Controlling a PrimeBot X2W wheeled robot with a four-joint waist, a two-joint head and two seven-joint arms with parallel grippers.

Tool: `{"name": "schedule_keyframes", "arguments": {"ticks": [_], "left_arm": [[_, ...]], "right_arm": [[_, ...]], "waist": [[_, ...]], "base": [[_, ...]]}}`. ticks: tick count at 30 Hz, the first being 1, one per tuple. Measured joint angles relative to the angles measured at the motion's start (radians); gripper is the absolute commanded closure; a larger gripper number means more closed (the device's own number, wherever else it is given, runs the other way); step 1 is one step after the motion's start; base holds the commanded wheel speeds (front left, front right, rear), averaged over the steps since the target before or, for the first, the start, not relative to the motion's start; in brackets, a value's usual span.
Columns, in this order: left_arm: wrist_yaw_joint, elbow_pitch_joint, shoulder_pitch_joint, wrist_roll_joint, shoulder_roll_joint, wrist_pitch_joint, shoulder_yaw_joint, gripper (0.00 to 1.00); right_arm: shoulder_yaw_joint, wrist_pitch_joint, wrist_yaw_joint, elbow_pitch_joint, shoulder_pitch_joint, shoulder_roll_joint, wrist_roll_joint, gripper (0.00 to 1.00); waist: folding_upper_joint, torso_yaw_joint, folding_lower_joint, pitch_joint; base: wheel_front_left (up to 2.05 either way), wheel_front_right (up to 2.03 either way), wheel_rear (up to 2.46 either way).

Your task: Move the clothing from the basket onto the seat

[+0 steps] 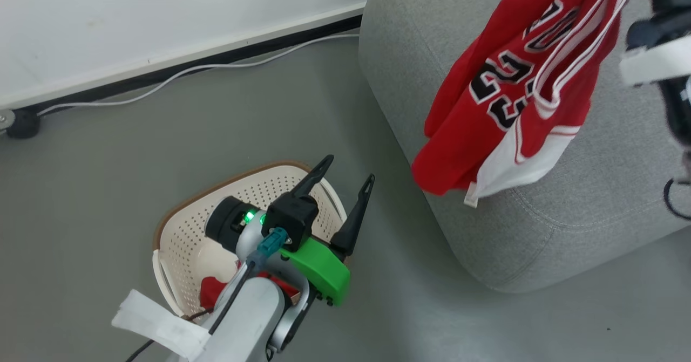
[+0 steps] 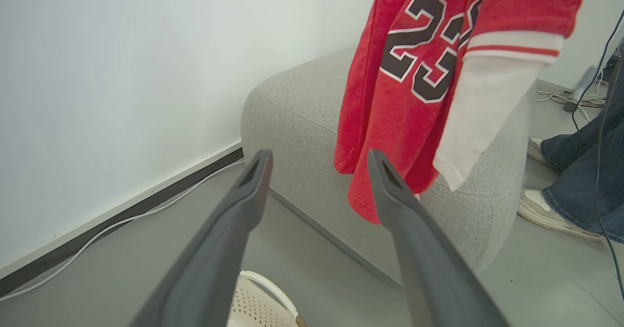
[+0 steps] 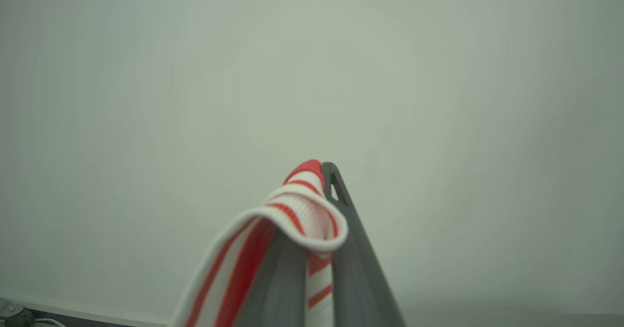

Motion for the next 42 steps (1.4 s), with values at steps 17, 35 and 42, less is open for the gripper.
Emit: {"name": "schedule_keyframes", "arguments": {"ticks": [17,35,42], "left_arm": [[0.013,-0.122,-0.114,0.053,0.046,0.054,0.027,0.00],[0.010,-0.179,-0.142,0.073,0.081,0.120,0.009,0.00],[0.005,-0.189,-0.152,0.080,0.091,0.131,0.007,0.00]], "right_arm": [[-0.318,0.184,-0.060,0.114,-0.489,-0.174,0.164,1.00],[-0.381,0.212,-0.101,0.293,-0.577,-0.275,0.142,1.00],[-0.365,0.157,-0.098,0.372,-0.517,-0.195,0.152,1.00]], "waist": [[0.0000,0.078,0.0002,0.190],[0.0000,0.145,0.0002,0.355],[0.0000,0.140,0.0001,0.399]], "base": [[0.00,0.00,0.00],[0.00,0.00,0.00],[0.00,0.00,0.00]]}}
